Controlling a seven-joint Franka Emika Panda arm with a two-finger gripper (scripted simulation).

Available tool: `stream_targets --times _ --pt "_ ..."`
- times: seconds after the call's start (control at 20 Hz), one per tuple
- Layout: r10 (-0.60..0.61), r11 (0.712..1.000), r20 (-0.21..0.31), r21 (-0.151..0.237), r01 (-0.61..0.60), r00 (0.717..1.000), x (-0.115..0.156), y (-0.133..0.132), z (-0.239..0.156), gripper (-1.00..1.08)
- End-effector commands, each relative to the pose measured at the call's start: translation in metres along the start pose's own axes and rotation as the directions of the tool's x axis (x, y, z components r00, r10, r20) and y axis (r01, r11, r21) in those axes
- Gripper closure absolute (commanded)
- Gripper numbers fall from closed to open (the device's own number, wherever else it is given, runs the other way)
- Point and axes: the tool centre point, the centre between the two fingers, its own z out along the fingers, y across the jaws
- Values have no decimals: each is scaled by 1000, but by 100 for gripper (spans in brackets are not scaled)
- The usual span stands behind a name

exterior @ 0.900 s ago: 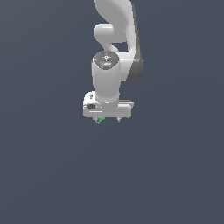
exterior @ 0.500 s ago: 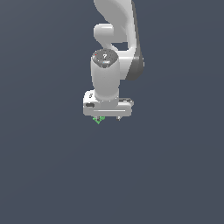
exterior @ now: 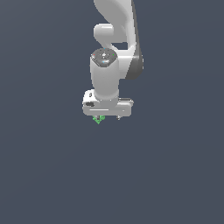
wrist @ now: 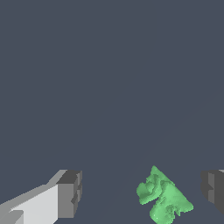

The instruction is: Pick up the object and move it to a goal position.

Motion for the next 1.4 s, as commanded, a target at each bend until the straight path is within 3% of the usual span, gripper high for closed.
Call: stream_targets --times 0.0,0.35,0.6,1.0,1.35 --pt "18 1000 0 0 -18 1000 -2 2 3 -92" --pt "130 991 0 2 -130 991 -17 13 18 -92" --pt "262 965 -2 3 -262 965 -35 26 36 -92" --pt "507 862 -6 2 -507 862 -75 52 66 -92" --pt "632 775 -10 2 -633 775 -101 66 81 -92"
